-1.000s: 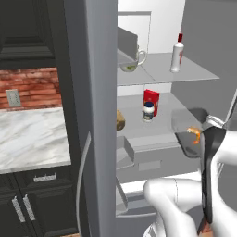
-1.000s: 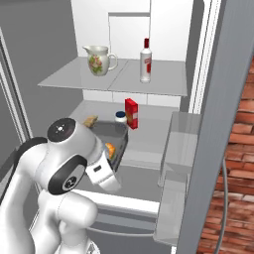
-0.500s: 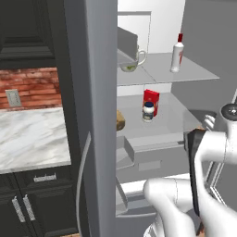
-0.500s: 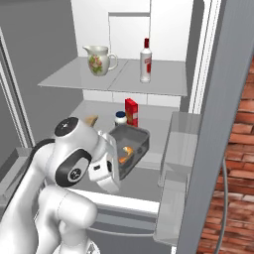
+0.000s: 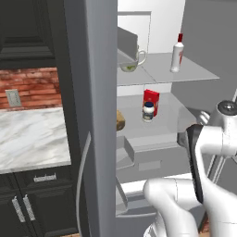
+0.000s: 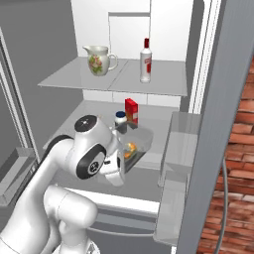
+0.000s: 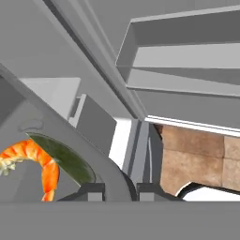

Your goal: Place the tupperware on the second highest shelf of the fridge. Make space for the tupperware among the existing items by rearranging them on the shelves if needed. Close the fridge door when finished.

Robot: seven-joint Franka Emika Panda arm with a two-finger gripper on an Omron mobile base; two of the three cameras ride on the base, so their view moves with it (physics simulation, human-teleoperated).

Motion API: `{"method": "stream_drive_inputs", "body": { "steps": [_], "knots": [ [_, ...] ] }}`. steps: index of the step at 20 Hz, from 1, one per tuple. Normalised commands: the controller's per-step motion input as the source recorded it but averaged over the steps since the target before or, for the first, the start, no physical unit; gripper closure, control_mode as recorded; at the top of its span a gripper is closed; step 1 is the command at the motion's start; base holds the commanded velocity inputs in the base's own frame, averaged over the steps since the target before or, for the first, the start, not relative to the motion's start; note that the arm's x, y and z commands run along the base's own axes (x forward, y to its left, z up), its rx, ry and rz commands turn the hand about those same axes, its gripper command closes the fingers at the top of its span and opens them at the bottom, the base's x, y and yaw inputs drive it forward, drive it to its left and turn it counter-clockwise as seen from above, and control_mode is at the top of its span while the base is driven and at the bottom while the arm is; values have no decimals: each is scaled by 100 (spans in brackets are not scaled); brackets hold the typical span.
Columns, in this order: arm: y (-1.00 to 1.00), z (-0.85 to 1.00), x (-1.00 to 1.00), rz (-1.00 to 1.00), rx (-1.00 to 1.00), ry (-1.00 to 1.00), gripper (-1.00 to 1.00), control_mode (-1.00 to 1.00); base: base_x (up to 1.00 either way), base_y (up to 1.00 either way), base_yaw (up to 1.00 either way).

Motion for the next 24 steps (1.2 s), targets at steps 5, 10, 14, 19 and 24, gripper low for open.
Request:
{"method": "stream_drive_inputs", "body": {
  "steps": [5, 10, 14, 19, 24],
  "knots": [
    [-24, -12, 54, 0, 9, 3, 100, -100, 0, 0, 0],
    [-18, -25, 48, 0, 3, 0, 100, -100, 0, 0, 0],
    [0, -33, 51, 0, 0, 0, 100, -100, 0, 0, 0],
    [-3, -23, 65, 0, 0, 0, 100, -100, 0, 0, 0],
    [-23, -9, 65, -1, 3, 0, 100, -100, 0, 0, 0]
  ]
}}
